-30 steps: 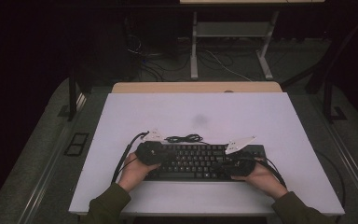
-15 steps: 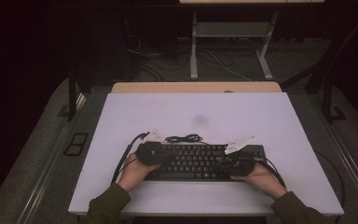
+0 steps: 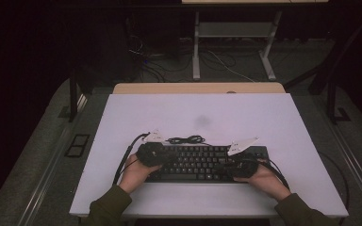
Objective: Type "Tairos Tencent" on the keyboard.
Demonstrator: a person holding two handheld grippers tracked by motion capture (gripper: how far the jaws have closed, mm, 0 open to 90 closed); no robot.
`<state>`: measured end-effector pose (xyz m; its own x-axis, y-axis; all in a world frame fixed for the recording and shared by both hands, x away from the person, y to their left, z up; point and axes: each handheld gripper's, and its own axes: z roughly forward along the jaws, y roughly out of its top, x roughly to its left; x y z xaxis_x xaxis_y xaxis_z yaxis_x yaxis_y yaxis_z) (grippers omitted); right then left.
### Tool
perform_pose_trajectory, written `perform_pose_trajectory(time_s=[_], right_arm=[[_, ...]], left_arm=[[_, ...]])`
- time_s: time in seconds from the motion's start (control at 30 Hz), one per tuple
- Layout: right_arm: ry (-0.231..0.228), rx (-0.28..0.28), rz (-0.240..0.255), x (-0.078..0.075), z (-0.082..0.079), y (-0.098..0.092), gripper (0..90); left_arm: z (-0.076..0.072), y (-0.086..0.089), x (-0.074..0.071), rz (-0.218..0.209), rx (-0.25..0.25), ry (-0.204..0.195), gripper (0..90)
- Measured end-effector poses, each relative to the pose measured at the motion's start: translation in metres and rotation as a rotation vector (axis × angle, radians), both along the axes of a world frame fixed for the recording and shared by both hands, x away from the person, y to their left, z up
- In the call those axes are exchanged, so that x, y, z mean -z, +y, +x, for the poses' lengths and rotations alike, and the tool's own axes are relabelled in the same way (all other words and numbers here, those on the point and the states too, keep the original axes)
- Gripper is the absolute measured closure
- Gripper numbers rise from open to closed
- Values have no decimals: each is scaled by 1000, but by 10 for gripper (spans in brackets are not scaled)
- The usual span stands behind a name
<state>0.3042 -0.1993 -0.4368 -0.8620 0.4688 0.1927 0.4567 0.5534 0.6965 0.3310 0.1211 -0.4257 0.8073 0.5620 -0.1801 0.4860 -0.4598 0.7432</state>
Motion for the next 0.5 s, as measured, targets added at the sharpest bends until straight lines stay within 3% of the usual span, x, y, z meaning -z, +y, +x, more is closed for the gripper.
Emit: perform_pose_trajectory(time_s=[0.13,0.27,0.5], right_arm=[[-1,0,1,0,0,0,892],[-1,0,1,0,0,0,892],[-3,1,1,0,0,0,892]], left_arm=[[-1,2,-3,-20,-5,-3,893],[-2,7,-8,-41,-4,-15,800],[-7,14,-11,-48,-12,-38,476]])
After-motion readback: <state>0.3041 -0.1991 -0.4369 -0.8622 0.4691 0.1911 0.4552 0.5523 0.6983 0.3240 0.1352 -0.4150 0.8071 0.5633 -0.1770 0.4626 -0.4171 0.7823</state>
